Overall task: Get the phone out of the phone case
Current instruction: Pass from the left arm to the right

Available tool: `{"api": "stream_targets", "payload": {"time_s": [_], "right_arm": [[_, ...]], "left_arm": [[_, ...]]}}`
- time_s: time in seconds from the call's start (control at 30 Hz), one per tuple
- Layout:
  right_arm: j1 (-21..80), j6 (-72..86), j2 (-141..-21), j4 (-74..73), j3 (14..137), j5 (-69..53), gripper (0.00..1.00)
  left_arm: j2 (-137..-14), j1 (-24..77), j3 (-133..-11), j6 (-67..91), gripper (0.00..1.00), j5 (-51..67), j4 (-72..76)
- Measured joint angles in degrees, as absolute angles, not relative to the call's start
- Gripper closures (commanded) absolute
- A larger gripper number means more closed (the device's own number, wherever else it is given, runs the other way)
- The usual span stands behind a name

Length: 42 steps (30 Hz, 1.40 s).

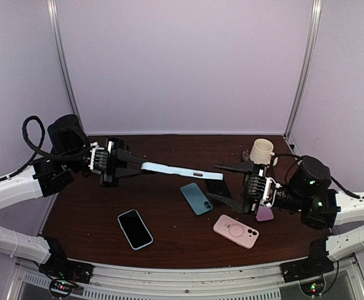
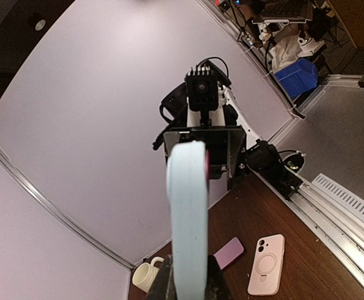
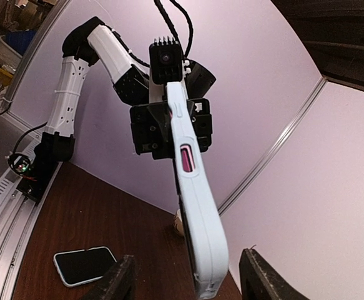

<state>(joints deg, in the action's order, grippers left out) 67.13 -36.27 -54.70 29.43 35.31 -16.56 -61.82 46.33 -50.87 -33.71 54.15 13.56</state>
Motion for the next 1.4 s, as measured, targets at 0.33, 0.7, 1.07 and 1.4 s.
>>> {"api": "stream_targets", "payload": {"time_s": [0.33, 0.7, 1.07, 1.4], "right_arm": [[67.2, -35.6, -57.5, 31.1, 37.5, -20.2, 0.64], [67.1, -35.4, -60.1, 31.7, 39.9, -22.7, 0.79], [67.1, -37.1, -61.4, 30.6, 41.5, -23.8, 1.00], [67.1, -38.5, -61.3, 26.8, 41.9, -21.6, 1.00]], "left_arm": [[-61.8, 46.3, -50.1, -31.3, 1.00, 56.6, 17.5], [-61.8, 46.3, -50.0, -30.6, 1.00, 58.3, 18.2], [-61.0, 46.3, -49.8, -32.3, 1.00, 58.6, 15.7], [-59.4, 46.4, -49.3, -40.1, 0.48, 54.9, 10.4]]}}
